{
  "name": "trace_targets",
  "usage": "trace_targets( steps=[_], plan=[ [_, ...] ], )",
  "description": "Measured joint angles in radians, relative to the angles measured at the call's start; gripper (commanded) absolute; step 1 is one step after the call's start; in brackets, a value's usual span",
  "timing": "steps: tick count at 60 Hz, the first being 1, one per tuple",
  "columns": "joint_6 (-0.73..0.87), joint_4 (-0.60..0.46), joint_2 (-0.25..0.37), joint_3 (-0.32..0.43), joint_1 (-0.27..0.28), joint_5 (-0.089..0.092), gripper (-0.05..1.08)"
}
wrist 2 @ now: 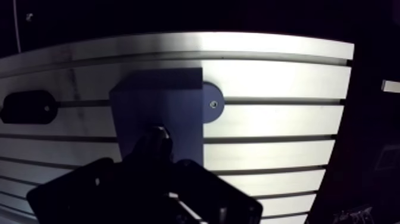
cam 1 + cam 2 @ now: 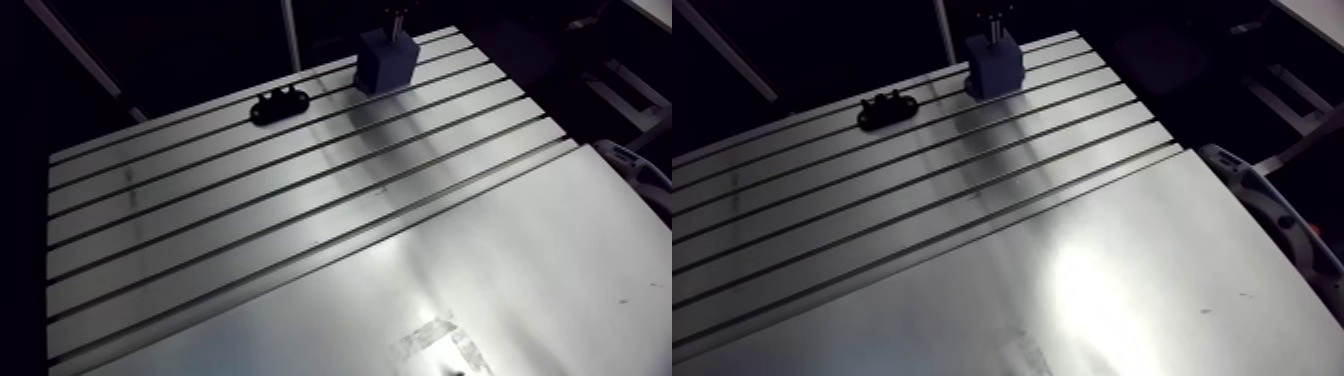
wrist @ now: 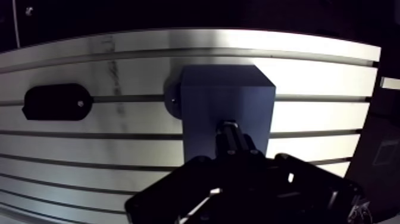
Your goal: Pick up the M10 bolt and insert it into the hex recess until seated.
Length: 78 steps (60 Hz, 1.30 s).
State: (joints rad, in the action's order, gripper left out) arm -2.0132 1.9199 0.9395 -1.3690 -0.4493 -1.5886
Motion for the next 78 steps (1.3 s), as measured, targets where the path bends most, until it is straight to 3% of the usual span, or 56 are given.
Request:
trace_targets(
  steps=[78],
  plan=[
    [0.000, 0.001, -0.009, -0.001, 0.001, 0.000, 1.08]
  ],
)
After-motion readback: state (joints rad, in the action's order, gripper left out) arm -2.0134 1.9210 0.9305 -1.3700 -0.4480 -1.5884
